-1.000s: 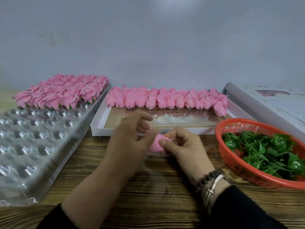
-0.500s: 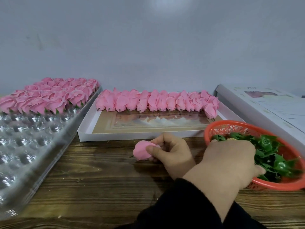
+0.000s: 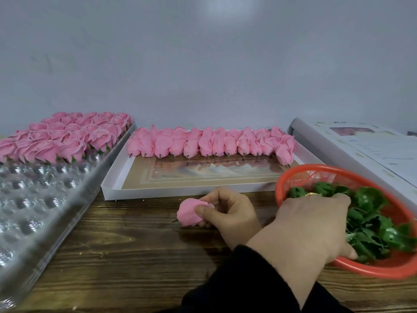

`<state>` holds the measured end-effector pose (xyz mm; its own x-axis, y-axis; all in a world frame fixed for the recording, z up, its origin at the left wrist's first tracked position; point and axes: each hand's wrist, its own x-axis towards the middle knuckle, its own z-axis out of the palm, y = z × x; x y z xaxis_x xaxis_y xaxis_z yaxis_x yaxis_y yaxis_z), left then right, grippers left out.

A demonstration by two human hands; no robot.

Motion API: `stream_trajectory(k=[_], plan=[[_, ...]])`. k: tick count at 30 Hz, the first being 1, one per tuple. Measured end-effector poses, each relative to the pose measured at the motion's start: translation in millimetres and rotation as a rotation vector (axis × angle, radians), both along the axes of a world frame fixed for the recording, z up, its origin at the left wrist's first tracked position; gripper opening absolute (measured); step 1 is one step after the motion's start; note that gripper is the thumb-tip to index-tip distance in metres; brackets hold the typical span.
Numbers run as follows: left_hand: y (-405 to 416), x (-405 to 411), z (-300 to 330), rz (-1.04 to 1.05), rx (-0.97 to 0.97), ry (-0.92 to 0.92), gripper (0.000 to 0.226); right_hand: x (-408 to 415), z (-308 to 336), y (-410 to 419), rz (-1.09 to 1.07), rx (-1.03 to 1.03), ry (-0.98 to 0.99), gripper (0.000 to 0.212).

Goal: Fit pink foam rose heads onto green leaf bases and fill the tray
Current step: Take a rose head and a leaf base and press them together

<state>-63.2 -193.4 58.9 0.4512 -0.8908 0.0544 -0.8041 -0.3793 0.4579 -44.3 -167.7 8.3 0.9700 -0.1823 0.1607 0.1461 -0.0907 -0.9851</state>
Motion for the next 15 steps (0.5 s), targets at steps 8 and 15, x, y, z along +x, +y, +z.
stream_trajectory(k=[8,15], plan=[[4.6,-6.3,-3.1,0.041,-0.175,0.014,0.023,0.9,2.2,0.1,0.013,0.049,0.008,0.024],[6.7,-3.6,0.4,0.019,-0.296,0.069,0.023,-1.3,4.4,-1.3,0.015,-0.01,0.015,0.02]])
